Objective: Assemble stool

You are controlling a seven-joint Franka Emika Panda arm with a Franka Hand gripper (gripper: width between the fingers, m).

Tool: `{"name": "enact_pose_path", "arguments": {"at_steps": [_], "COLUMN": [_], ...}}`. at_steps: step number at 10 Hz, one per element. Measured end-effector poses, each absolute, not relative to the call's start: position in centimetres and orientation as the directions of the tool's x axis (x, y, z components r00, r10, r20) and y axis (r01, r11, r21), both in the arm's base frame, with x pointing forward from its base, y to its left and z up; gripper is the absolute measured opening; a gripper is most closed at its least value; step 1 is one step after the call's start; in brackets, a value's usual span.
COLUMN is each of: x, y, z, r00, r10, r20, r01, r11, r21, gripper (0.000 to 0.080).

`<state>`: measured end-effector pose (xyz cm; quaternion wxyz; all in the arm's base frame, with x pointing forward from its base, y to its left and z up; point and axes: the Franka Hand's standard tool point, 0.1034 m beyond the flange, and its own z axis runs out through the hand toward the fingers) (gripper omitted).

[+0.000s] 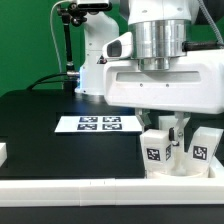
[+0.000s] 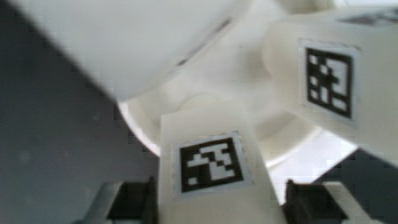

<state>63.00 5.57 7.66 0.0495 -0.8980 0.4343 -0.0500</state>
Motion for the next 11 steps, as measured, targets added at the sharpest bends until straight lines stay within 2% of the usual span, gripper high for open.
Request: {"name": "enact_pose_path", "arguments": {"at_steps": [1, 5, 6, 8, 11], "x": [63.01, 63.09, 63.09, 62.94, 62.77], "y": [5.46, 5.76, 5.77, 5.66, 5.53], "z": [7.69, 7.8, 7.79, 7.69, 7.6], "r00": [0.588, 0.29, 0.25, 0.085, -0.05], "r10": [-0.808, -0.955, -0.966, -0.991, -0.99], "r20": [0.035, -0.059, -0.071, -0.104, -0.129], "r01": [-0.798, -0.947, -0.958, -0.988, -0.991], "r11": [-0.586, -0.278, -0.237, -0.07, 0.065], "r21": [-0.137, -0.159, -0.16, -0.14, -0.119], "gripper": [0.035, 0.035, 0.035, 0.035, 0.035]}}
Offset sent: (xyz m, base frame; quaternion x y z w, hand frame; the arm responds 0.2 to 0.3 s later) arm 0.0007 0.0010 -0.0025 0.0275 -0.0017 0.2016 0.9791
